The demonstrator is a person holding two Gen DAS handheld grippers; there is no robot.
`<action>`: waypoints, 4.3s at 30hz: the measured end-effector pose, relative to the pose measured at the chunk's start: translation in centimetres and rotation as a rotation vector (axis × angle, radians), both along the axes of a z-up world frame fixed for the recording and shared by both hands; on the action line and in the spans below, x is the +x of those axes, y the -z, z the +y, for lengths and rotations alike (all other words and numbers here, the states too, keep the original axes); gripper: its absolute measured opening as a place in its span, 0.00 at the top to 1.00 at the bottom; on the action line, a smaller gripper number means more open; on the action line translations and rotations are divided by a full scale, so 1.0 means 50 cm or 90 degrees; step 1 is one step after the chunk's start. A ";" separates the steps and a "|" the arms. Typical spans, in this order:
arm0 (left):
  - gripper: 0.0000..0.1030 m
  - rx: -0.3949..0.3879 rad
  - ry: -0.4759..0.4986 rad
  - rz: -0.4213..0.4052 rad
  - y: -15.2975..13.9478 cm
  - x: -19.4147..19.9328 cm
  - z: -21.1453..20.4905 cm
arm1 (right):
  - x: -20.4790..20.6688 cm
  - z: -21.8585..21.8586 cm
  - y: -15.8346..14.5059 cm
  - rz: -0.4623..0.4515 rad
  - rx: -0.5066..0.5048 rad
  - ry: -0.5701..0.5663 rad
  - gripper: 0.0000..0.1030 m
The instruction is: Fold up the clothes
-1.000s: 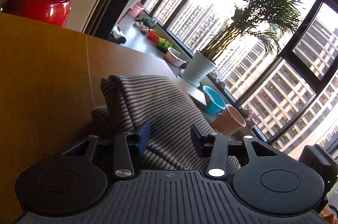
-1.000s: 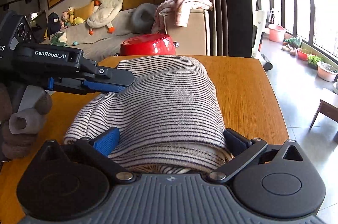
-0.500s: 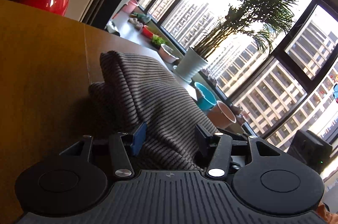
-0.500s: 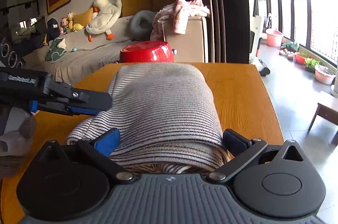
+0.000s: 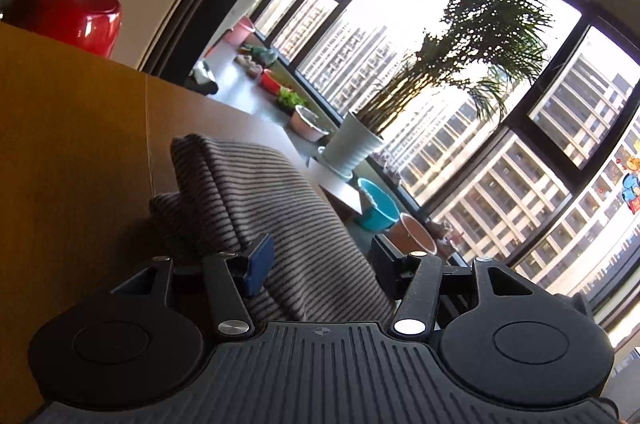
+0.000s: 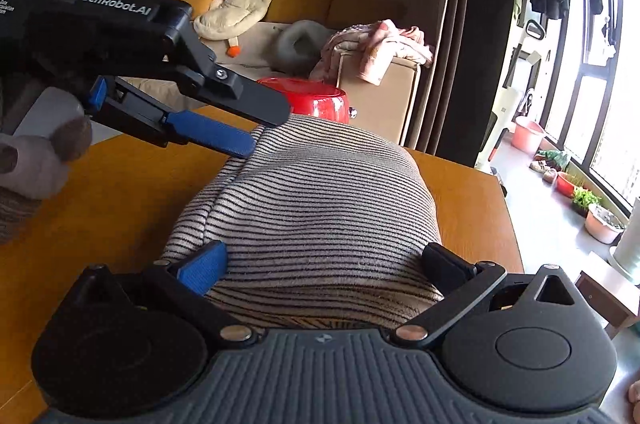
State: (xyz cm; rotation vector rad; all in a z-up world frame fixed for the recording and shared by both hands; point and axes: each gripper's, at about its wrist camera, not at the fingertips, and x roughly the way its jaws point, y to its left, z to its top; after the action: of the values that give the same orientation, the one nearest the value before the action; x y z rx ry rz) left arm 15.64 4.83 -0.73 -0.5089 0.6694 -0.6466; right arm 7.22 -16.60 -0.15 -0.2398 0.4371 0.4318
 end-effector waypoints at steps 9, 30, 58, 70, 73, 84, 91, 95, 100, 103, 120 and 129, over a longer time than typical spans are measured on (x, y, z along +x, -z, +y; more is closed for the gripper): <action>0.44 0.017 0.008 -0.017 0.027 -0.007 -0.006 | -0.003 -0.103 -0.026 0.053 0.128 -0.004 0.00; 0.40 0.102 -0.137 -0.074 0.012 0.091 0.136 | 0.221 0.067 0.026 0.180 0.201 -0.020 0.02; 0.41 0.103 -0.232 -0.025 0.046 0.091 0.237 | 0.364 0.108 0.000 0.180 0.242 -0.013 0.21; 0.35 0.100 -0.263 -0.020 0.051 0.115 0.269 | 0.406 0.163 0.006 0.155 0.217 -0.012 0.12; 0.35 0.100 -0.263 -0.021 0.051 0.114 0.269 | 0.383 0.138 0.008 0.202 0.264 -0.010 0.12; 0.34 0.097 -0.276 -0.023 0.052 0.117 0.274 | 0.367 0.166 0.027 0.204 0.203 -0.049 0.21; 0.26 0.096 -0.295 -0.035 0.057 0.113 0.279 | 0.382 0.174 0.024 0.183 0.172 -0.046 0.16; 0.14 0.123 -0.337 -0.074 0.045 0.083 0.267 | 0.369 0.166 0.026 0.189 0.166 -0.020 0.00; 0.07 0.125 -0.345 -0.058 0.045 0.028 0.234 | 0.326 0.138 0.028 0.185 0.172 0.027 0.00; 0.03 0.141 -0.333 -0.022 0.050 -0.008 0.193 | 0.302 0.121 0.032 0.201 0.148 0.074 0.00; 0.00 0.447 -0.389 0.060 0.045 -0.095 0.002 | 0.188 0.043 0.042 0.190 0.025 0.144 0.00; 0.00 0.429 -0.398 0.048 0.042 -0.081 0.010 | 0.187 0.040 0.041 0.188 0.028 0.145 0.00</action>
State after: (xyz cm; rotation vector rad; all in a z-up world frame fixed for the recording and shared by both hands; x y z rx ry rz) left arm 11.62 5.32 -2.85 -0.0911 0.7046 0.1977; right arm 16.59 -14.60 -2.20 -0.0815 0.7349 0.2530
